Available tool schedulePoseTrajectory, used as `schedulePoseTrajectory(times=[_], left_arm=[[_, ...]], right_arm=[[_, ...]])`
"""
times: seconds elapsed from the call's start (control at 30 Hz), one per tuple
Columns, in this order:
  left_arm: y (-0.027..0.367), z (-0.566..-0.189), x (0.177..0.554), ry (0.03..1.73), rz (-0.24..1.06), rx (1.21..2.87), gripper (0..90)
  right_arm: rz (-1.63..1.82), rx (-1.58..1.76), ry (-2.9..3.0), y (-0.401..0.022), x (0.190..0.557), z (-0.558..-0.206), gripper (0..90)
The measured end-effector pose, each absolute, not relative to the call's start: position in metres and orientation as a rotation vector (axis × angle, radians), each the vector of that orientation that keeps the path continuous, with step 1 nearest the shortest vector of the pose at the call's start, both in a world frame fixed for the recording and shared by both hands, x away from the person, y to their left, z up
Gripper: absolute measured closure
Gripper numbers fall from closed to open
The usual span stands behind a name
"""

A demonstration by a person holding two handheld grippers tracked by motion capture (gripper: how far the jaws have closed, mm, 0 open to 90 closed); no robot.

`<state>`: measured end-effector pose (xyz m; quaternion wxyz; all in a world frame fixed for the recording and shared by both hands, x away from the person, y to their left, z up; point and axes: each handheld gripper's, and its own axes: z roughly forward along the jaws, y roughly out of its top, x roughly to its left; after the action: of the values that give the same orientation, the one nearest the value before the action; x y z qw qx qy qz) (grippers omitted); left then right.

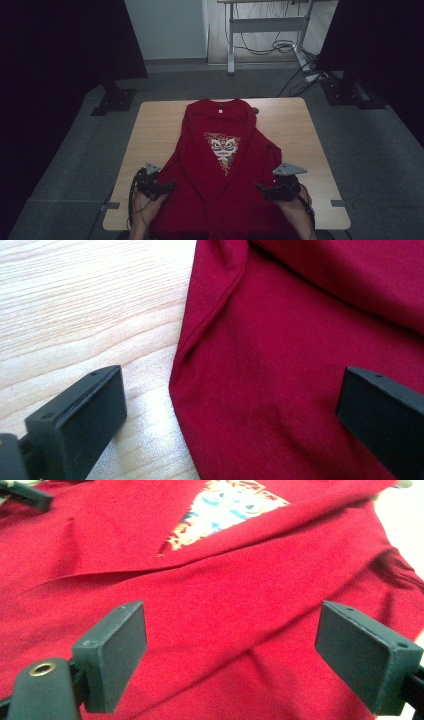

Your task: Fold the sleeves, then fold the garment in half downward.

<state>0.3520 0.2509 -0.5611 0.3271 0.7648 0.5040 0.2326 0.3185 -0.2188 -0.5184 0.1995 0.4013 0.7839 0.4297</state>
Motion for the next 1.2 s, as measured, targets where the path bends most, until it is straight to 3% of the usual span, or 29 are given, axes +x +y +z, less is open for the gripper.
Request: schedulePoseTrajectory(times=[0.57,0.63,1.17,1.2], left_arm=[[0.251,-0.561,0.352,1.316,0.608,2.004,0.3],[0.251,-0.561,0.352,1.316,0.608,2.005,0.3],[0.251,-0.56,0.352,1.297,0.601,2.004,0.2],[0.251,-0.558,0.352,1.296,0.603,2.002,6.3]], right_arm=[[1.028,1.293,2.137,-0.265,0.337,-0.56,13.6],[1.006,1.321,2.152,-0.27,0.34,-0.569,9.0],[0.997,1.315,2.156,-0.269,0.339,-0.569,8.3],[0.999,1.319,2.154,-0.269,0.339,-0.569,8.6]])
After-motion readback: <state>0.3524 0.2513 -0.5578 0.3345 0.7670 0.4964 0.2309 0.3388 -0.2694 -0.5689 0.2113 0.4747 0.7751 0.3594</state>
